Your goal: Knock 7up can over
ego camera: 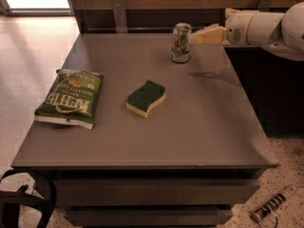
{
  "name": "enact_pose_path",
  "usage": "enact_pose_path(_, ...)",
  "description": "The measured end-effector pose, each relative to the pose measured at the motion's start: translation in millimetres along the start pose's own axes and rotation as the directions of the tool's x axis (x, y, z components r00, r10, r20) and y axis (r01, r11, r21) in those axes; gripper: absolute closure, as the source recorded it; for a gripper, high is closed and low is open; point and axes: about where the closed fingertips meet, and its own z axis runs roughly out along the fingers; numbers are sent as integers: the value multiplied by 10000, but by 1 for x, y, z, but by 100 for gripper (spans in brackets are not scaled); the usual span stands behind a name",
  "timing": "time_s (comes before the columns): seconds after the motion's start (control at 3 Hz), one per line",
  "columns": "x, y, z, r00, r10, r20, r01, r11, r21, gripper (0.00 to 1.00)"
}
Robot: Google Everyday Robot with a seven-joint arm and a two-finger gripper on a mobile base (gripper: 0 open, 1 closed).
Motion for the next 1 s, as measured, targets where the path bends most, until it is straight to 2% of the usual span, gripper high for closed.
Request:
enact_pose_path(0.33, 13, -5, 13, 9997, -58, 250, 70, 9989, -469, 0)
enact_pose_path(0.67, 19, 0, 29, 9992, 24, 411, 26, 9928, -1200, 0)
enact_pose_path(1.0, 22, 13, 42, 9991, 138, 411, -60, 9826, -1854, 0)
